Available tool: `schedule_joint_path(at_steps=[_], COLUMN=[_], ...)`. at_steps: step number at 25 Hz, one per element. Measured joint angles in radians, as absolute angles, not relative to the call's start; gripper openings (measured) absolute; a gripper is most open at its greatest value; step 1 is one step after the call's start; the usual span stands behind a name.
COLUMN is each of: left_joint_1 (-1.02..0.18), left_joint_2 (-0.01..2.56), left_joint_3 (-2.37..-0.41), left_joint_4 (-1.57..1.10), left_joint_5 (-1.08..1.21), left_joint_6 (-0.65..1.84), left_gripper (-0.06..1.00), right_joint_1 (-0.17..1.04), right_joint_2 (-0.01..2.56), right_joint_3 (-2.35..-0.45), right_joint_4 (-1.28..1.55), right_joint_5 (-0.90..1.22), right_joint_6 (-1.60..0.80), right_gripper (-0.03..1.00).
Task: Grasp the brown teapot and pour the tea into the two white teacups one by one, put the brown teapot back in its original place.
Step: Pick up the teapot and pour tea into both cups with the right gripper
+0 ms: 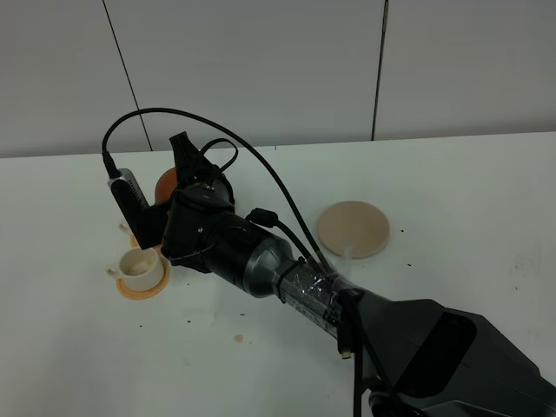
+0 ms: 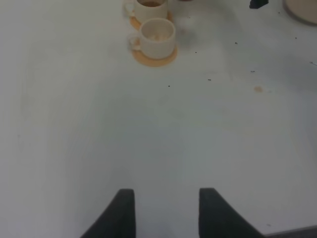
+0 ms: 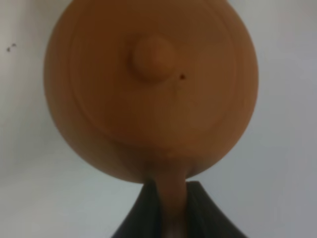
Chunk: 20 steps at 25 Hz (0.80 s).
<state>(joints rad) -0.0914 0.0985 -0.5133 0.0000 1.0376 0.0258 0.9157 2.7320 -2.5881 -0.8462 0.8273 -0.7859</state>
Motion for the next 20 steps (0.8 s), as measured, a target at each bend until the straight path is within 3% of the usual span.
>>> schedule_joint_path(at_steps=[20], left_joint_1=[-0.091], left_joint_2=[0.099], left_joint_3=[-0.513], left_joint_4=[0.0], left_joint_5=[1.039], left_joint_6=[0.025], left_gripper=[0.37], right_joint_1=[0.916], right_joint_2=[2.732], right_joint_3=[-2.588], right_joint_4=[-0.868], right_joint_5=[0.826], right_joint_6=[-0.746], right_gripper=[0.09])
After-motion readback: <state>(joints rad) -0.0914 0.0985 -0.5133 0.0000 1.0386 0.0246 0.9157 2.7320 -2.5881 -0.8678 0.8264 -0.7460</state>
